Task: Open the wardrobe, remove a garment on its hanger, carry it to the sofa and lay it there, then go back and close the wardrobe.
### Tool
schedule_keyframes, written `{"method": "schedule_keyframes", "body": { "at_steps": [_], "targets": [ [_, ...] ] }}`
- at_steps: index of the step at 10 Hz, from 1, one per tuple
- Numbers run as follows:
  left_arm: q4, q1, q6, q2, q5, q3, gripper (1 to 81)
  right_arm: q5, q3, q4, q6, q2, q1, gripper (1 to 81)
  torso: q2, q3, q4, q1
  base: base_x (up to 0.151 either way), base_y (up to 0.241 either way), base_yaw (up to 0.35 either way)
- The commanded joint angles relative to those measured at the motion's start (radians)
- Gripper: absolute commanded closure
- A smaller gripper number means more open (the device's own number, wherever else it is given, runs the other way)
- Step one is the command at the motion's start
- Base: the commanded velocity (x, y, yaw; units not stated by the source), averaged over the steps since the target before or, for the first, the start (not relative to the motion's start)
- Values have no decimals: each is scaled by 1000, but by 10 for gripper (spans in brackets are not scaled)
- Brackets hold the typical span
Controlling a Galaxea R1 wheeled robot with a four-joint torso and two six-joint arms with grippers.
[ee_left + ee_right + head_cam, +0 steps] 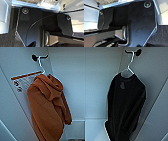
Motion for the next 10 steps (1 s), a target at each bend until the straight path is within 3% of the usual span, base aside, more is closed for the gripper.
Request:
{"method": "schedule_keyframes", "body": {
  "at_steps": [1,6,8,9,10],
  "targets": [
    [11,-32,3,-2,52,5,10,-63,2,-11,-6,-2,37,10,0,0,0,0,78,0,0],
    [9,-32,2,0,53,5,10,-63,1,-11,-6,-2,32,10,0,0,0,1,30,0,0],
    [8,-32,2,1,53,5,10,-63,2,-18,-10,0,31,10,0,99,0,1,0,0,0],
    [9,-32,2,1,53,5,10,-63,1,-18,-10,0,29,10,0,87,0,1,0,0,0],
    [9,-33,2,1,52,5,10,-62,1,-17,-10,0,29,10,0,28,0,1,0,0,0]
  ]
}}
